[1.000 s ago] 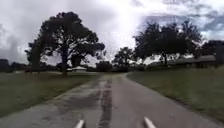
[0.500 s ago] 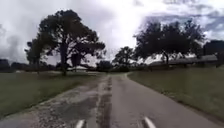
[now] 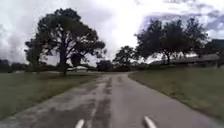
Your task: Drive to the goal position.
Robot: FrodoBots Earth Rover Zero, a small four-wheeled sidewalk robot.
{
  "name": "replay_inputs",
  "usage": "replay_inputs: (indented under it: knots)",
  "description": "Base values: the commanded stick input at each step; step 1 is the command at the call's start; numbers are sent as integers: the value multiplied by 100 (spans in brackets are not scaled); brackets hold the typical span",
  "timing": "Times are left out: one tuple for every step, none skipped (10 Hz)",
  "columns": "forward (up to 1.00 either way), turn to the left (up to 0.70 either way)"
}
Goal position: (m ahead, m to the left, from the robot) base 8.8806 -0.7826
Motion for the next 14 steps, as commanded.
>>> replay_inputs:
  knots:
    - [70,0]
    - [70,0]
    - [70,0]
    - [70,0]
    - [70,0]
    - [70,0]
    - [70,0]
    - [70,0]
    - [70,0]
    - [70,0]
    - [70,0]
    - [70,0]
    - [70,0]
    - [70,0]
